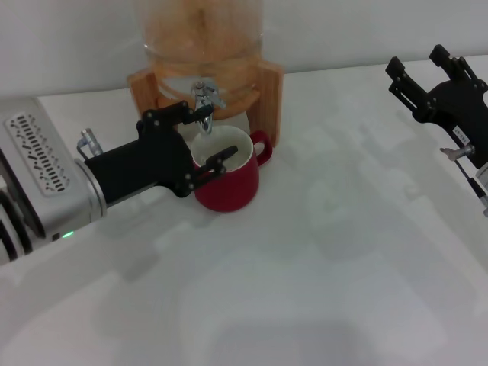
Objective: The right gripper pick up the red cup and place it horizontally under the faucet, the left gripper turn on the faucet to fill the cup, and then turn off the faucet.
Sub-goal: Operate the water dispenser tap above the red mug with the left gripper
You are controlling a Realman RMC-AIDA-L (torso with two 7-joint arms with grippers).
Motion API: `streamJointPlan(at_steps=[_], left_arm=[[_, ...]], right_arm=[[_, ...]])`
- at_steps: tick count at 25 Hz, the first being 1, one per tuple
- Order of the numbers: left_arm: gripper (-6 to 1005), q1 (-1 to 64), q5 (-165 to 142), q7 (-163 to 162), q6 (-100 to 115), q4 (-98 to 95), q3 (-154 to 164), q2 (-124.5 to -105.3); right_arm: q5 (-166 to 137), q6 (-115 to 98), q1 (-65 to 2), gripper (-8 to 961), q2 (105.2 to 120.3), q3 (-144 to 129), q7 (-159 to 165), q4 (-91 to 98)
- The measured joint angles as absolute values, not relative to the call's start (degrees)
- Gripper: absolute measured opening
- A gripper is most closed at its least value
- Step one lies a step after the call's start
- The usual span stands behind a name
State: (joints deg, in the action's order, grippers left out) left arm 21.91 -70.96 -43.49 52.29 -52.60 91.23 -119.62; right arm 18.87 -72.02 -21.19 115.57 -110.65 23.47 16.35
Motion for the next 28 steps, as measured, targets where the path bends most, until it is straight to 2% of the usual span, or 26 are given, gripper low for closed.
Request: streamJointPlan(at_steps=[28], left_arm=[[599,25.2,-71.5,-43.1,48.5,-50.3,91.4,-119.47]], right_arm=[[19.2,-72.0,-21.4,813,115.58,-110.2,23.5,15.9]])
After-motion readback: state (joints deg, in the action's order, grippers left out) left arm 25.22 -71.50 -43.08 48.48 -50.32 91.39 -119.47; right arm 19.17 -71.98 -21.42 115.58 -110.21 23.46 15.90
